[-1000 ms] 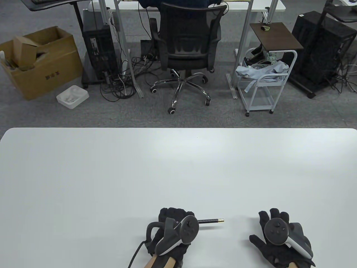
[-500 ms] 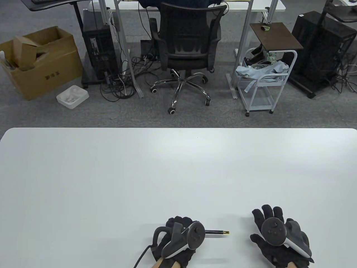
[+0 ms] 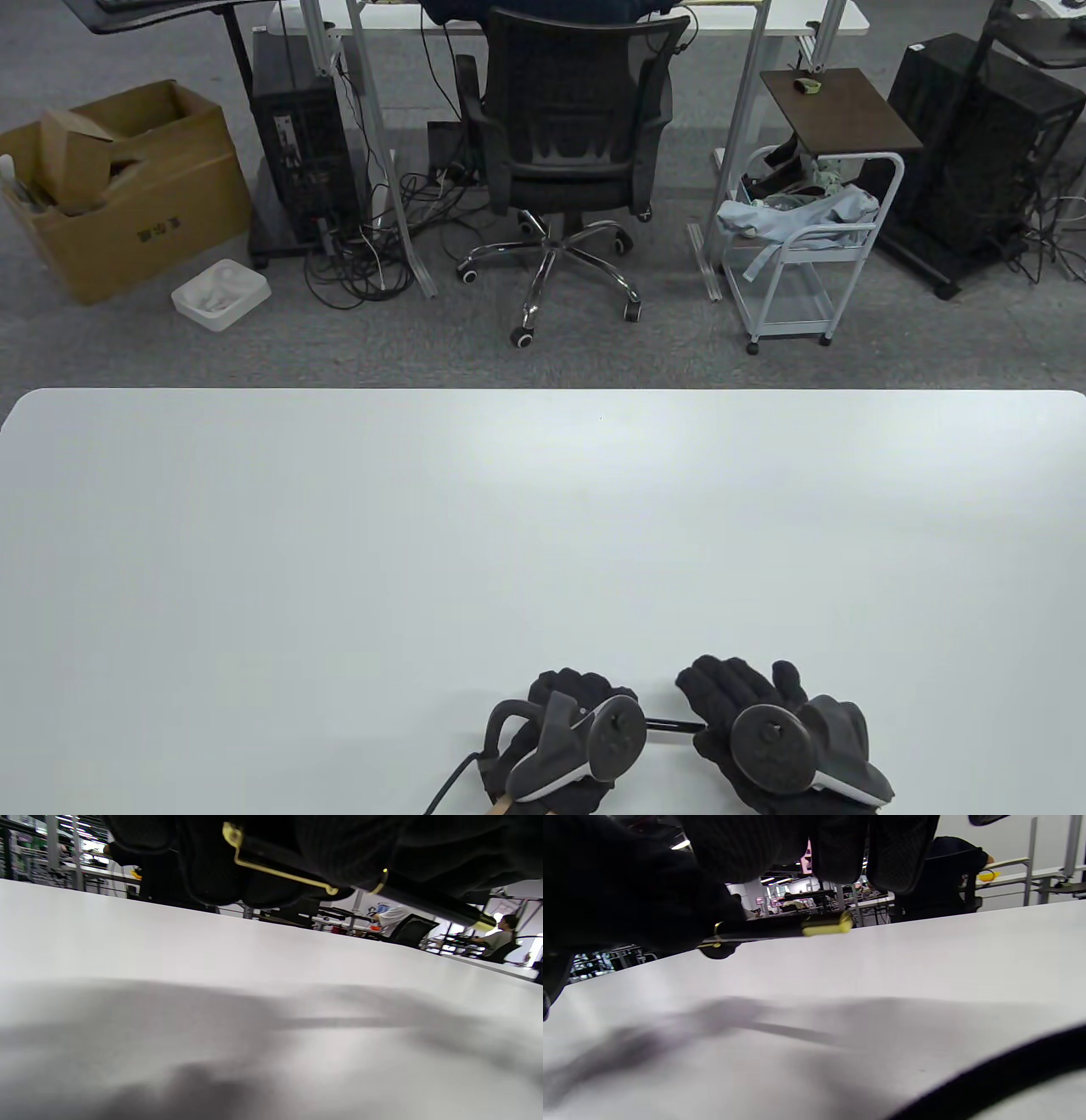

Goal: Remove fountain pen cap from fountain pen with left hand

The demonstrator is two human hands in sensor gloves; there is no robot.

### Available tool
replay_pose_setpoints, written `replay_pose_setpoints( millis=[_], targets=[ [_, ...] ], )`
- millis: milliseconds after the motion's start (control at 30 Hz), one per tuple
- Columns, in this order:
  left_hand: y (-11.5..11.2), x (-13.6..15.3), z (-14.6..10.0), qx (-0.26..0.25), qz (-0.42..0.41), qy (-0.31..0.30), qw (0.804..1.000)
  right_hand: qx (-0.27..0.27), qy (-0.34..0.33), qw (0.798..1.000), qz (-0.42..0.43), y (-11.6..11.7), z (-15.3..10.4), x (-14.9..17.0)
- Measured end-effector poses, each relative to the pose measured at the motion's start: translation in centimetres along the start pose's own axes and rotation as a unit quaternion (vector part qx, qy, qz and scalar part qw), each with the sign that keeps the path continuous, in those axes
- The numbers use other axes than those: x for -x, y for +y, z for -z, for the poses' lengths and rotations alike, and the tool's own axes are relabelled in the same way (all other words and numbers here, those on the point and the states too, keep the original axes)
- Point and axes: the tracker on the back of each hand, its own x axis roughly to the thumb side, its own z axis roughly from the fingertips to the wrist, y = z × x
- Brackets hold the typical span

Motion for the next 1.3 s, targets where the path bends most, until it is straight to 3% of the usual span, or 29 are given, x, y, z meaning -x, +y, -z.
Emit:
replay_pose_setpoints(
  millis=[200, 900, 1000, 1033, 1100, 1300],
  targets=[
    [0.3, -0.8, -0.6, -0.015, -0.005, -0.015, 1.000, 0.055, -0.051, 0.996, -0.055, 1.3, 0.2, -2.2],
    [-0.1, -1.3, -0.6, 0.036, 0.002, -0.044, 0.998, -0.028, -0.064, 0.997, 0.042, 1.3, 0.4, -1.2],
    [-0.2, -1.5, -0.6, 0.024, 0.055, -0.057, 0.997, -0.041, -0.056, 0.996, 0.048, 1.3, 0.3, -0.5],
    [-0.3, -1.4, -0.5, 0.027, 0.040, -0.051, 0.998, -0.026, -0.052, 0.997, 0.043, 1.4, 0.2, -0.4],
    [-0.5, -1.3, -0.3, 0.042, 0.024, -0.047, 0.998, -0.048, -0.036, 0.998, 0.034, 1.6, 0.3, -0.4],
    [0.5, 0.9, 0.0, -0.002, 0.038, 0.015, 0.999, 0.006, 0.003, 1.000, 0.012, 0.3, 0.1, 1.4]
  ],
)
